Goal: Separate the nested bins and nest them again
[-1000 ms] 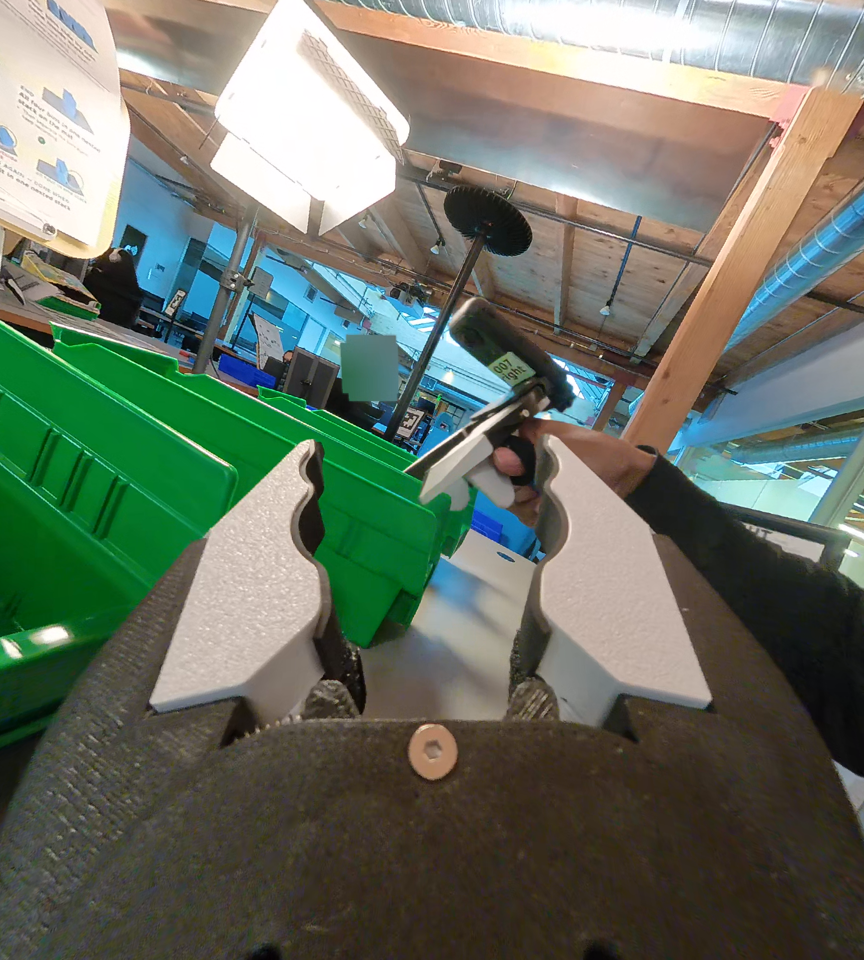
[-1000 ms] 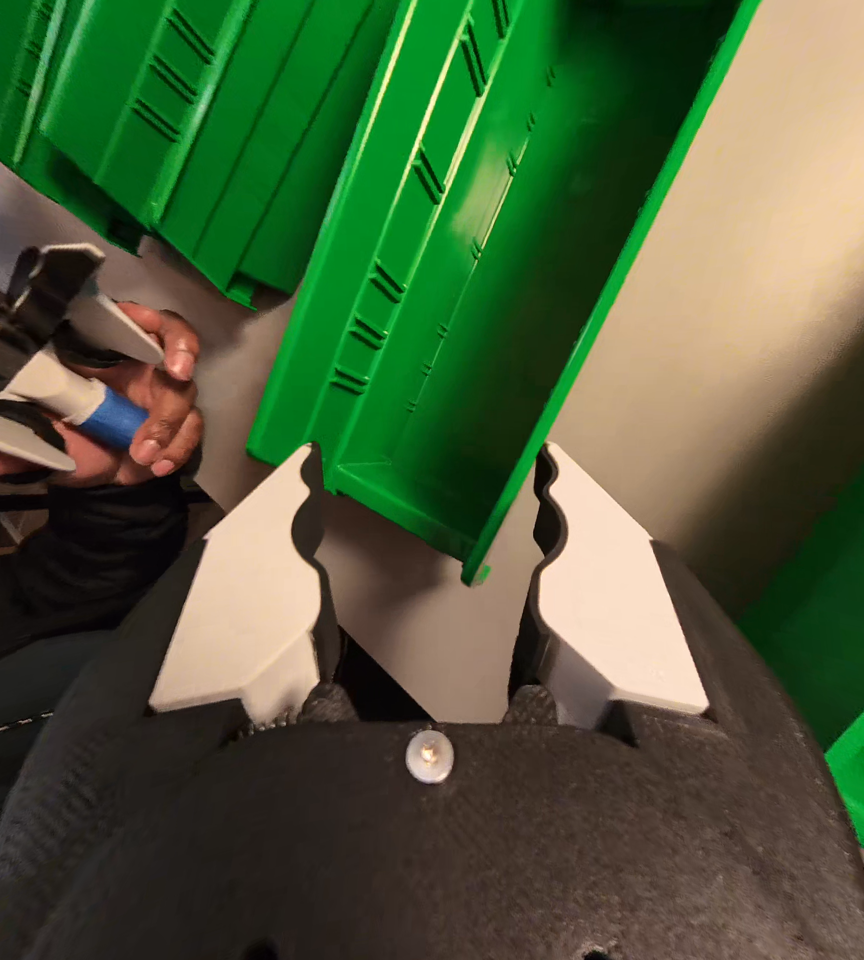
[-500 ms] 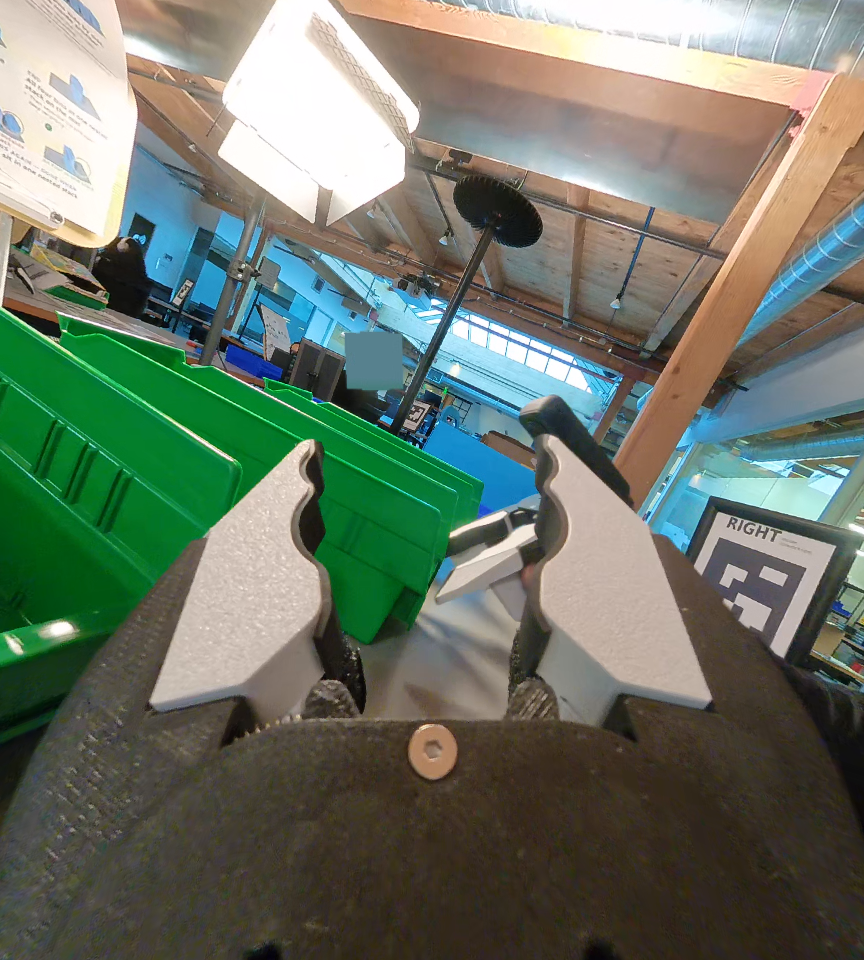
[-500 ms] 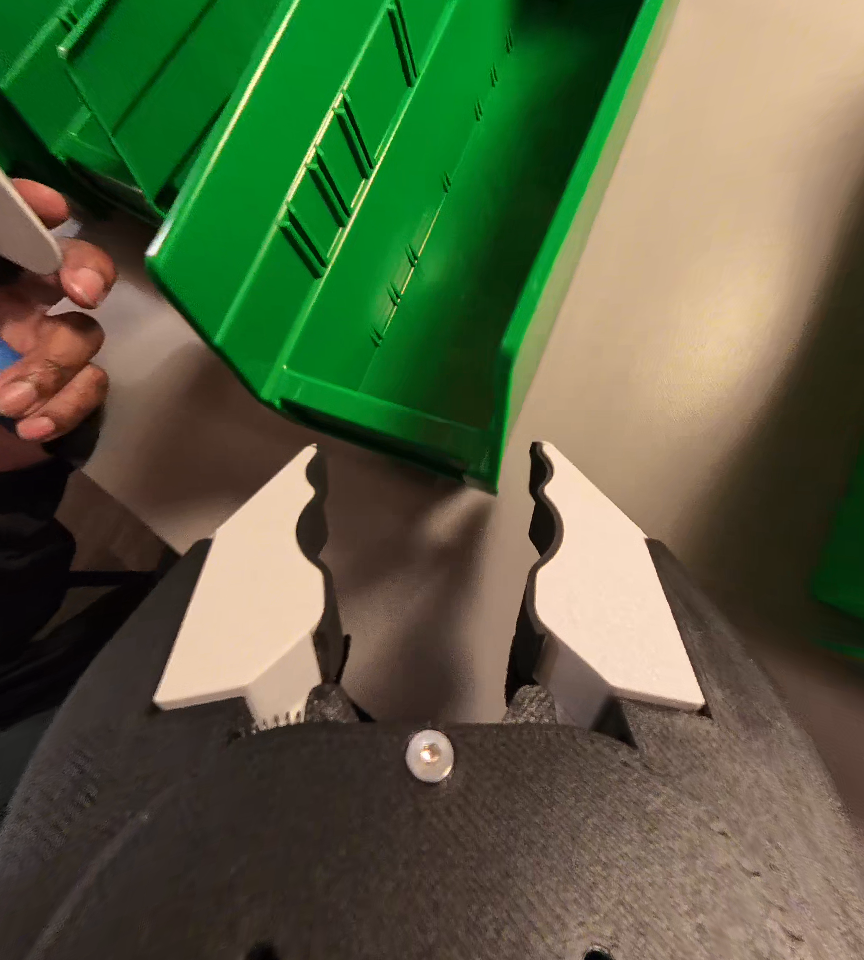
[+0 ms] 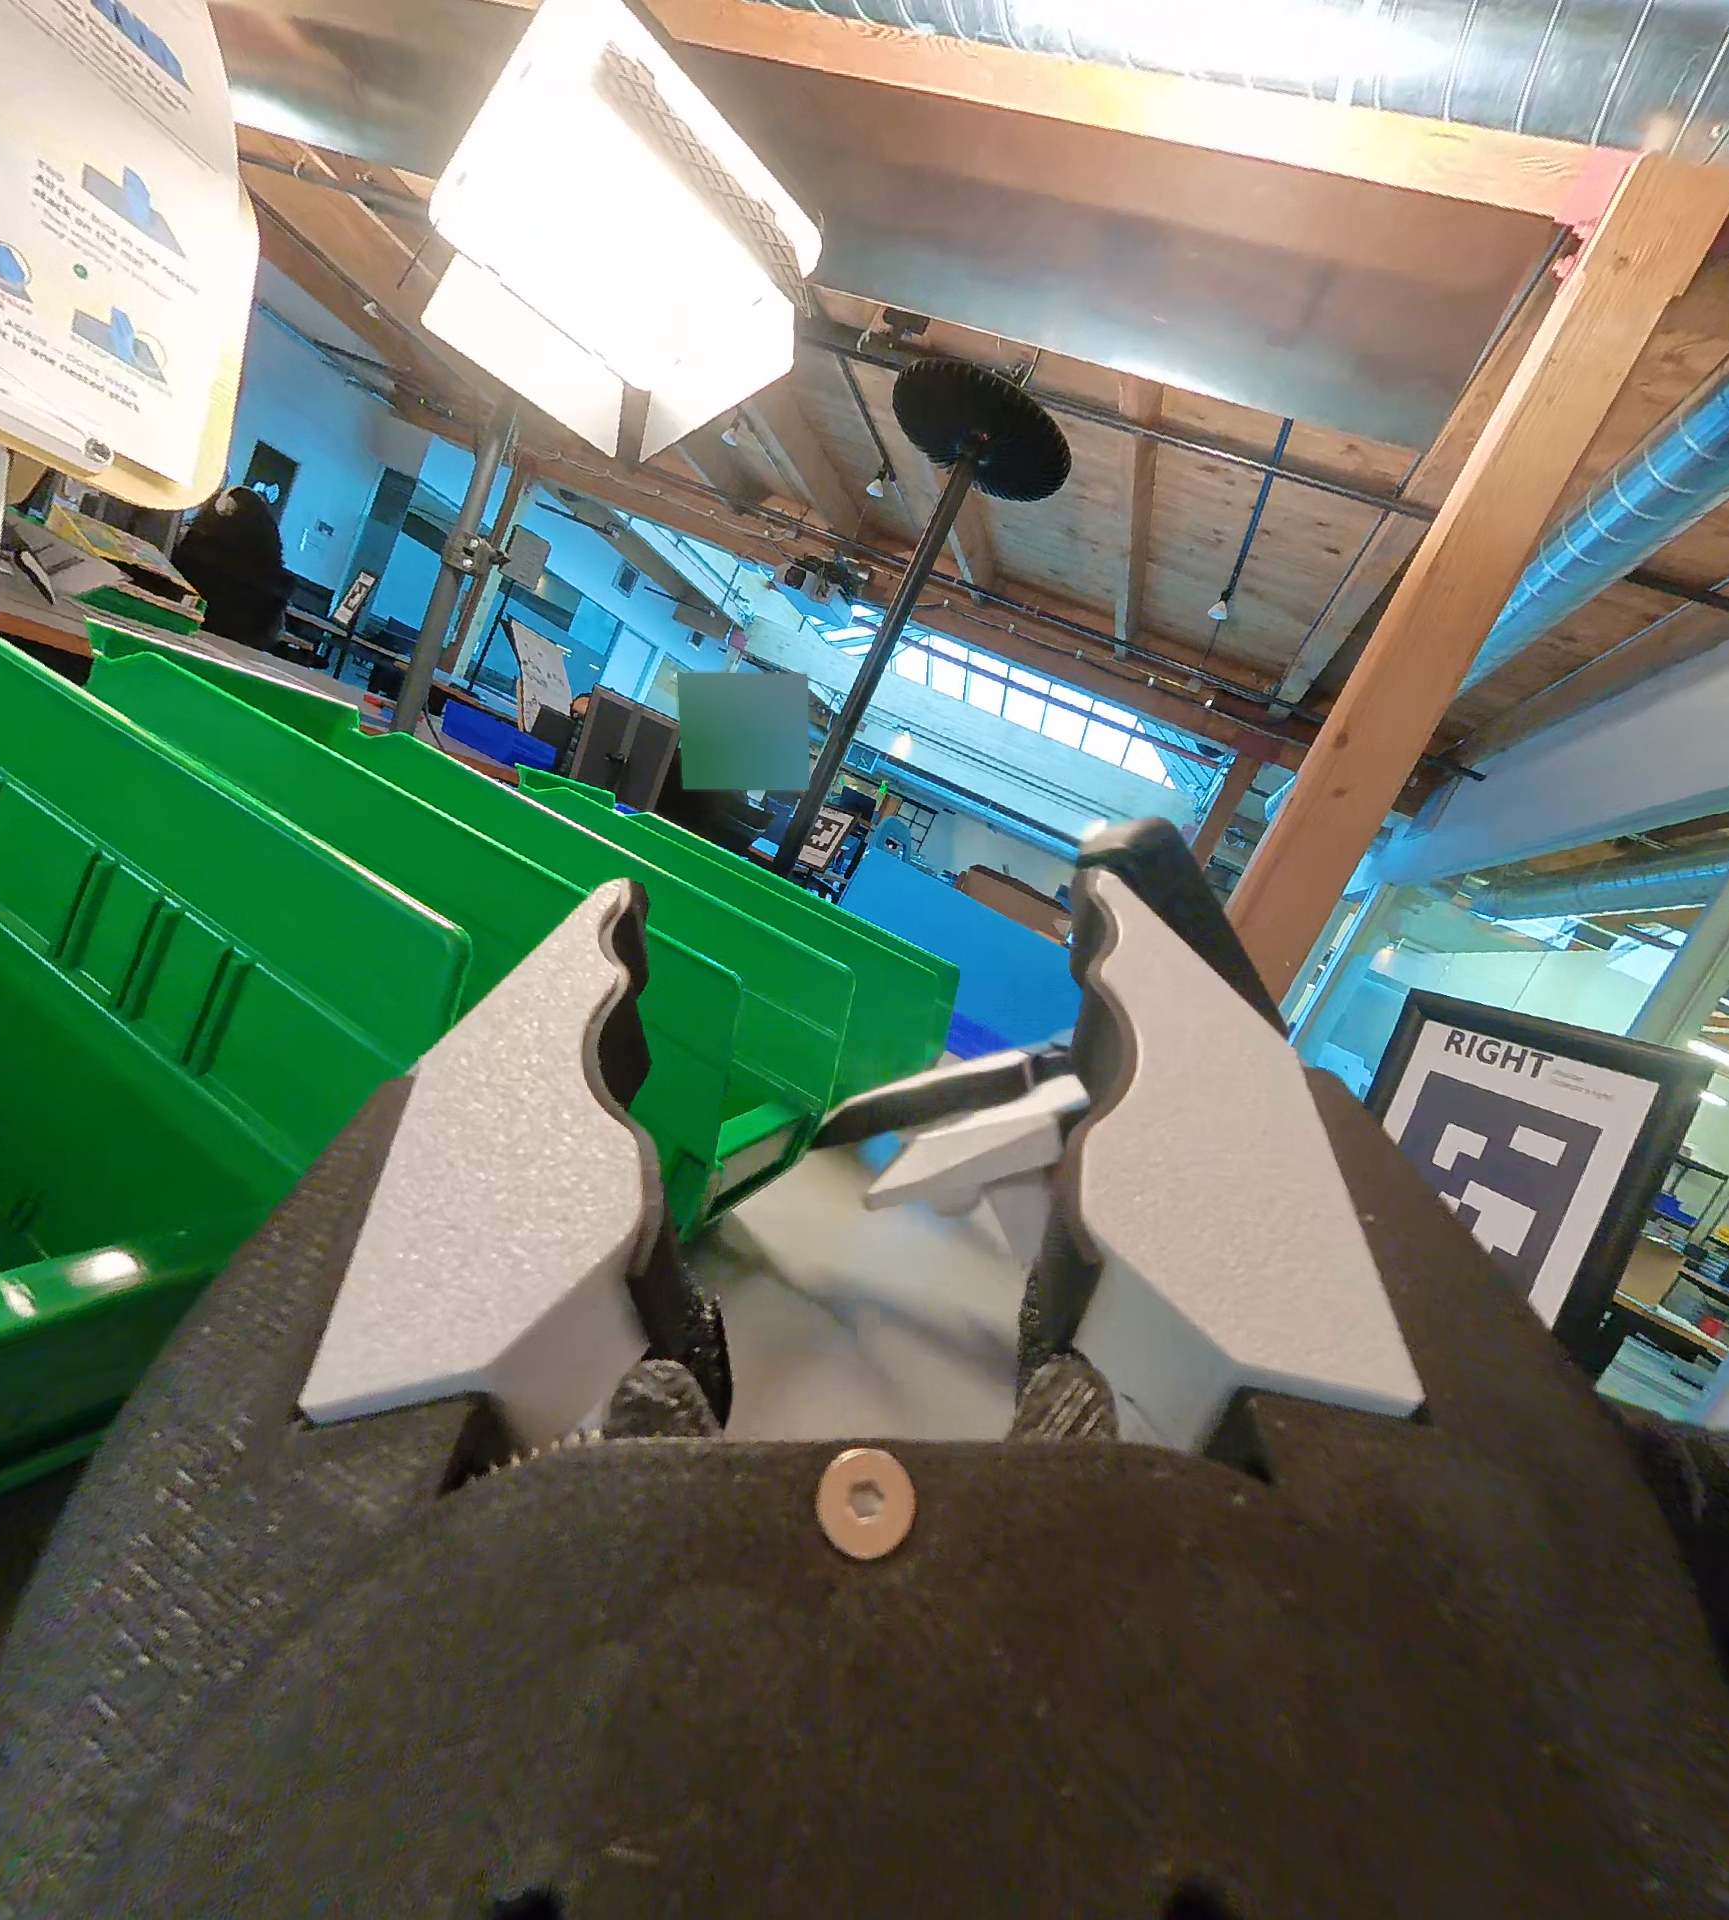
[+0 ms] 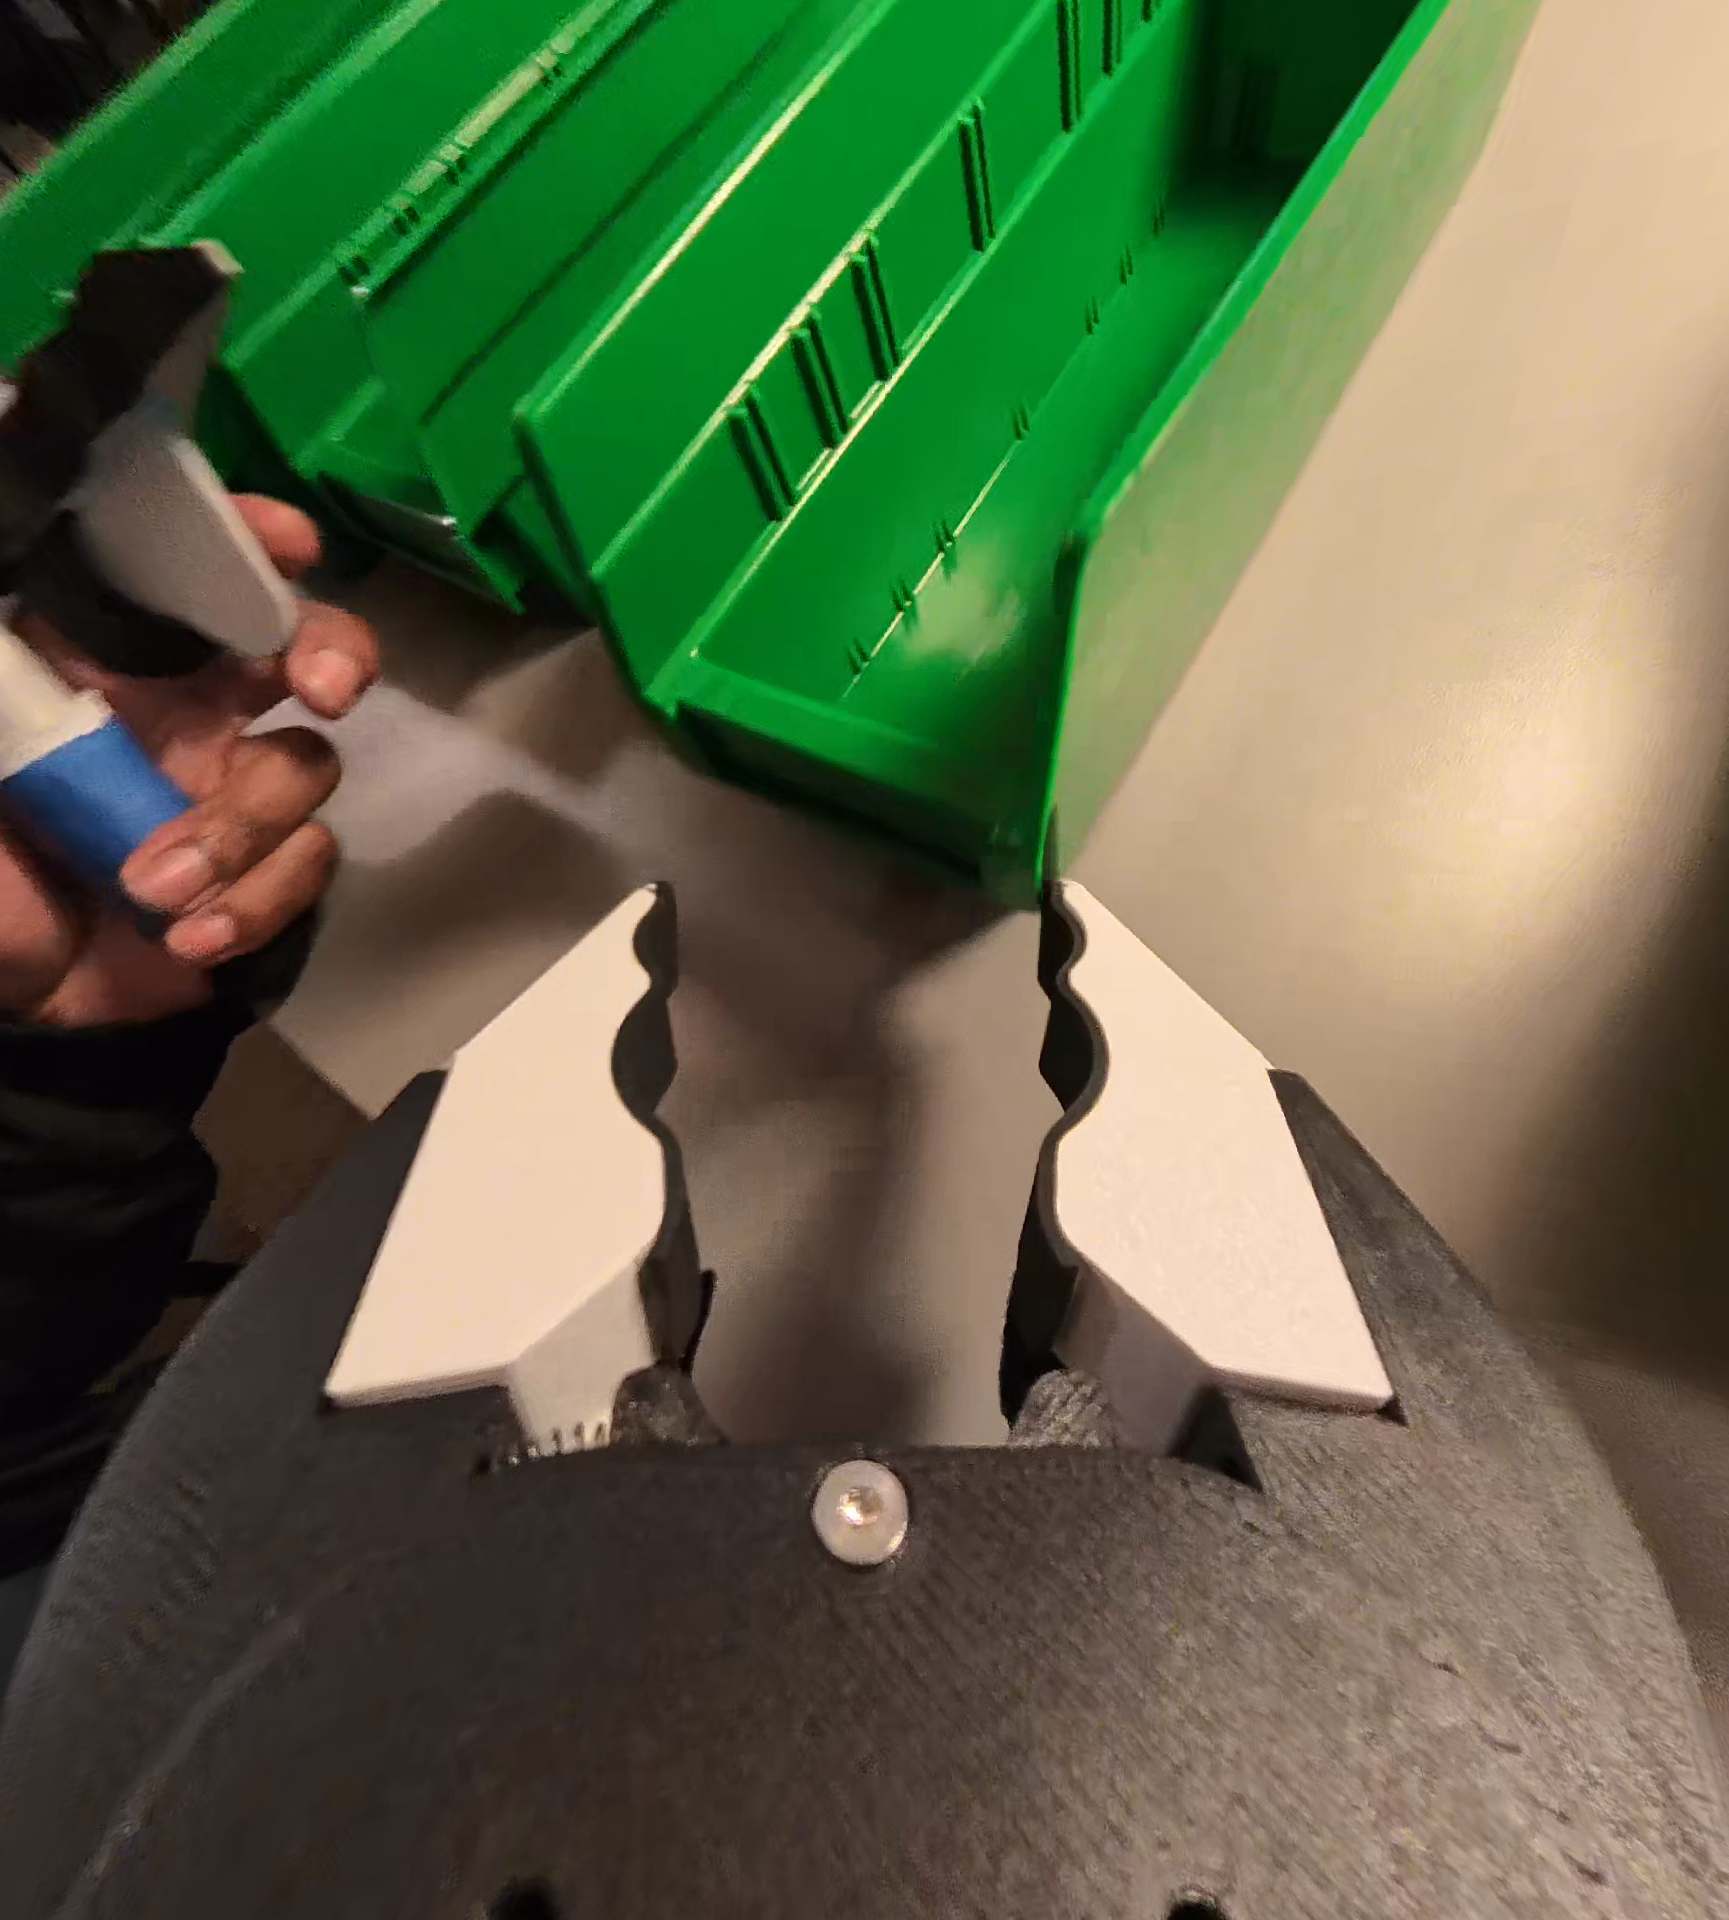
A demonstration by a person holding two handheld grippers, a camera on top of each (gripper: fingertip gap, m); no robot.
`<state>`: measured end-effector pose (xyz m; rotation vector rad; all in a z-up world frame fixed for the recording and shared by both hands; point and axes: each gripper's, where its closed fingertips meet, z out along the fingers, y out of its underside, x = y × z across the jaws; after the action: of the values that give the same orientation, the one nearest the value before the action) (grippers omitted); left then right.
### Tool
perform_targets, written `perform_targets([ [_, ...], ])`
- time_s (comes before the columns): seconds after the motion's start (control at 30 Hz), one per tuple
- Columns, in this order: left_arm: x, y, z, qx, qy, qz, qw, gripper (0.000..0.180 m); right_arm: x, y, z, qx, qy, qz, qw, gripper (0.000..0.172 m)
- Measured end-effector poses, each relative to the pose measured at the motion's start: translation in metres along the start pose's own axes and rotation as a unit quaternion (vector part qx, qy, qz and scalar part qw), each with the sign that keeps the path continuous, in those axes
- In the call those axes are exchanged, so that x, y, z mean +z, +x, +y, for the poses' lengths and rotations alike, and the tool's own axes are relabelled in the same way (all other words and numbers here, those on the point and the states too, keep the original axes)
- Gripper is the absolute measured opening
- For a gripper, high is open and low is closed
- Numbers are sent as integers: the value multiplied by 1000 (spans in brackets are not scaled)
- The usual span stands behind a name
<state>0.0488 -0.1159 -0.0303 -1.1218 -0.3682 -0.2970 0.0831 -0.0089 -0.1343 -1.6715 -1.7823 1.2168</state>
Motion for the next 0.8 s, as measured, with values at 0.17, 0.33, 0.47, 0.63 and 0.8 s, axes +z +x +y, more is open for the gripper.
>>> perform_targets([
  [0.17,1,-1,1,0,-2,-3,1000,81,-10,-14,29,29,53,-76,995,47],
  [0.33,1,-2,2,7,-4,-10,1000,81,-18,-21,21,48,115,-120,985,51],
  [0.47,3,-4,3,11,-9,-22,1000,81,-28,-44,-1,16,140,-165,976,52],
  [0.63,10,-12,15,38,-47,-68,996,77,-31,-47,-34,-31,183,-176,967,51],
  [0.8,12,-39,38,120,-135,-218,959,72,-28,-36,-34,-31,202,-167,965,47],
])
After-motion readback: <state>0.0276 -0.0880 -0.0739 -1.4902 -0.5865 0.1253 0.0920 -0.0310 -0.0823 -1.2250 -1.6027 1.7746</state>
